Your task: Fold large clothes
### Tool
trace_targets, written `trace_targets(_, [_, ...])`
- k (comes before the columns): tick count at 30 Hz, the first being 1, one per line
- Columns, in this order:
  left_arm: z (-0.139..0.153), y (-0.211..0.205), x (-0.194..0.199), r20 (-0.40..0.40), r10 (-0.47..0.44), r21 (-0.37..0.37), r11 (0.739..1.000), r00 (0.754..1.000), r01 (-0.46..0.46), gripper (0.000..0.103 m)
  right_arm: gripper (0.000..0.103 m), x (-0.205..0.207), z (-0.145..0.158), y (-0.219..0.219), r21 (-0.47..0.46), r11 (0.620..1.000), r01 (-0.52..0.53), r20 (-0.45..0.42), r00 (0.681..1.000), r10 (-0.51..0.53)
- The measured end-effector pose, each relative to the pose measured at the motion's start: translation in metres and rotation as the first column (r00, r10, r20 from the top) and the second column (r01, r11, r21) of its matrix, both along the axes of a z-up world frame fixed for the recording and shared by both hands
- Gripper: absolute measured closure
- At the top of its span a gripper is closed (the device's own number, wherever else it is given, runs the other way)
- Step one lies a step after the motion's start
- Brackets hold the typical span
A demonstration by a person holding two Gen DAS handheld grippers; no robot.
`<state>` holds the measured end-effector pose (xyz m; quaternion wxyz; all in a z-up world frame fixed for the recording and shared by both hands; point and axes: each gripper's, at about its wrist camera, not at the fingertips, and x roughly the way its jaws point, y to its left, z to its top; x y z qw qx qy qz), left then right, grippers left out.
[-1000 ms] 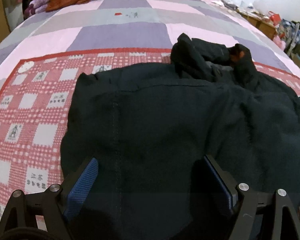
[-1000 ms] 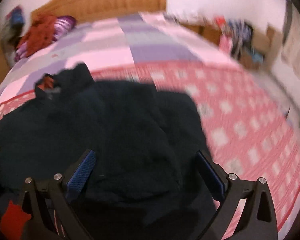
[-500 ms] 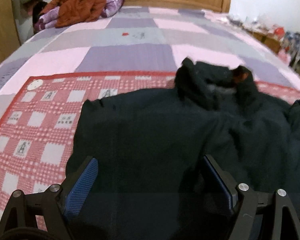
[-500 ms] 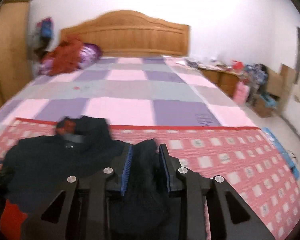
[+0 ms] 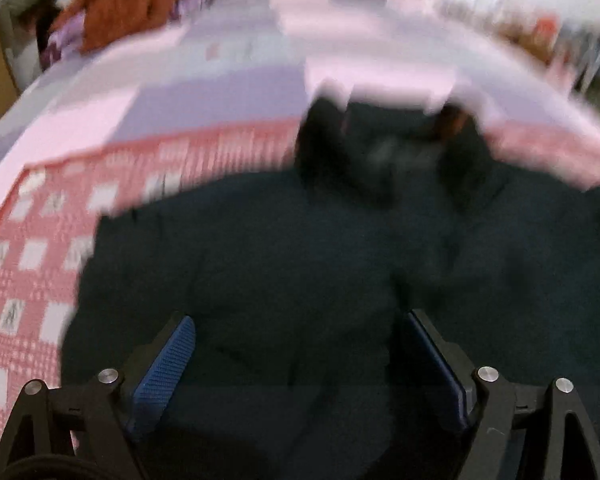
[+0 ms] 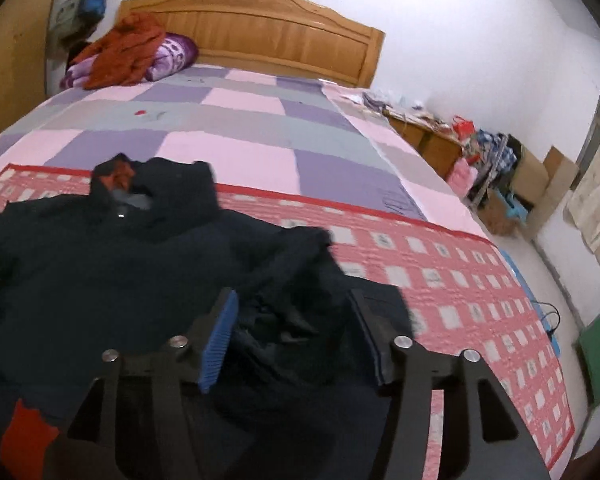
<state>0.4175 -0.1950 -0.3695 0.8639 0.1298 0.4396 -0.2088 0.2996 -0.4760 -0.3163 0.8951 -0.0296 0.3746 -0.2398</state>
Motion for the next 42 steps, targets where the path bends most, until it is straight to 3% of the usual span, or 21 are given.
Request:
trace_targets(1, [-0.006, 0.002, 0.005, 0.005, -0.001, 0.012, 1.000, 1.000, 0.001, 0.002, 0.012, 0.012, -0.010, -0.001, 0.021, 0.999, -0.026, -0.049, 0.998, 0.027])
trace_targets(2, [-0.009, 0.005, 0.011, 0.017, 0.010, 0.024, 1.000, 1.000, -0.011, 0.000, 0.005, 0.031, -0.027, -0.007, 0.027, 0.999, -0.027, -0.136, 0.990, 0.030])
trace_targets(4, [-0.010, 0.017, 0.031, 0.035, 0.063, 0.045, 0.997, 0.997, -0.065, 0.000, 0.005, 0.049, -0.037, -0.024, 0.025, 0.999, -0.031, -0.166, 0.986, 0.035])
trace_targets(6, [-0.009, 0.028, 0.050, 0.051, 0.118, 0.078, 0.989, 0.992, -0.122, 0.000, 0.005, 0.053, -0.033, -0.059, -0.014, 0.997, 0.082, -0.145, 0.986, -0.083])
trace_targets(9, [-0.013, 0.052, 0.076, 0.000, 0.205, 0.094, 0.974, 0.979, -0.204, 0.000, 0.005, 0.035, -0.026, -0.109, 0.081, 0.976, 0.204, -0.122, 0.974, -0.194])
trace_targets(12, [0.001, 0.063, 0.069, 0.004, 0.220, 0.035, 0.975, 0.976, -0.220, 0.007, 0.005, 0.013, -0.003, -0.094, -0.074, 0.977, 0.202, -0.029, 0.978, -0.205])
trace_targets(14, [0.018, 0.058, 0.048, 0.044, 0.170, -0.040, 0.985, 0.984, -0.169, 0.008, 0.005, 0.003, 0.011, -0.062, -0.036, 0.996, 0.083, 0.065, 0.995, -0.081])
trace_targets(15, [0.026, 0.052, 0.036, 0.072, 0.135, -0.071, 0.989, 0.988, -0.130, 0.008, 0.005, 0.006, 0.011, -0.042, -0.027, 1.000, 0.014, 0.072, 0.997, -0.012])
trace_targets(18, [0.038, 0.021, 0.012, 0.122, 0.007, -0.120, 0.993, 0.992, 0.007, 0.007, 0.005, 0.029, -0.004, 0.023, -0.010, 0.975, -0.220, 0.019, 0.975, 0.221])
trace_targets(21, [0.030, -0.023, 0.003, 0.121, -0.115, -0.059, 0.991, 0.986, 0.123, 0.007, 0.005, 0.060, -0.033, 0.050, 0.021, 0.956, -0.293, -0.089, 0.952, 0.294])
trace_targets(23, [0.005, -0.036, 0.017, 0.084, -0.111, 0.069, 0.992, 0.990, 0.105, 0.005, 0.005, 0.071, -0.052, 0.023, 0.023, 0.977, -0.212, -0.154, 0.965, 0.213])
trace_targets(24, [-0.007, -0.031, 0.030, 0.045, -0.081, 0.093, 0.993, 0.996, 0.077, 0.002, 0.005, 0.069, -0.055, 0.001, 0.055, 0.986, -0.154, -0.147, 0.976, 0.161])
trace_targets(25, [-0.015, -0.016, 0.044, 0.009, -0.030, 0.071, 0.997, 1.000, 0.029, 0.002, 0.005, 0.064, -0.055, -0.029, 0.081, 0.994, -0.076, -0.129, 0.988, 0.086])
trace_targets(27, [-0.017, 0.006, 0.057, -0.008, 0.024, 0.038, 0.999, 1.000, -0.024, 0.002, 0.005, 0.055, -0.054, -0.075, 0.033, 0.998, 0.055, -0.143, 0.988, -0.050])
trace_targets(28, [-0.017, 0.011, 0.058, 0.006, 0.017, 0.061, 0.998, 1.000, -0.017, 0.002, 0.005, 0.050, -0.056, -0.096, 0.055, 0.993, 0.105, -0.161, 0.982, -0.095])
trace_targets(30, [-0.018, 0.014, 0.055, 0.056, 0.006, 0.120, 0.993, 0.998, -0.012, 0.000, 0.004, 0.034, -0.057, -0.142, 0.186, 0.967, 0.177, -0.148, 0.978, -0.150])
trace_targets(31, [-0.018, 0.023, 0.059, 0.052, 0.040, 0.118, 0.992, 0.998, -0.046, 0.000, 0.004, 0.030, -0.055, -0.148, 0.176, 0.968, 0.179, -0.151, 0.977, -0.153])
trace_targets(34, [-0.017, 0.062, 0.071, -0.021, 0.195, 0.041, 0.980, 0.981, -0.194, 0.000, 0.004, 0.025, -0.049, -0.140, 0.092, 0.987, 0.134, -0.146, 0.982, -0.119])
trace_targets(36, [-0.015, 0.081, 0.069, -0.021, 0.237, 0.030, 0.971, 0.971, -0.236, 0.000, 0.004, 0.012, -0.042, -0.129, 0.083, 0.985, 0.150, -0.128, 0.982, -0.139])
trace_targets(39, [-0.003, 0.100, 0.048, 0.037, 0.241, 0.034, 0.970, 0.970, -0.242, 0.002, 0.004, -0.009, -0.026, -0.111, -0.002, 0.983, 0.183, -0.063, 0.981, -0.183])
trace_targets(42, [0.018, 0.108, 0.010, 0.090, 0.178, -0.035, 0.984, 0.980, -0.175, 0.003, 0.004, -0.042, -0.007, -0.065, -0.037, 0.996, 0.085, 0.054, 0.995, -0.083])
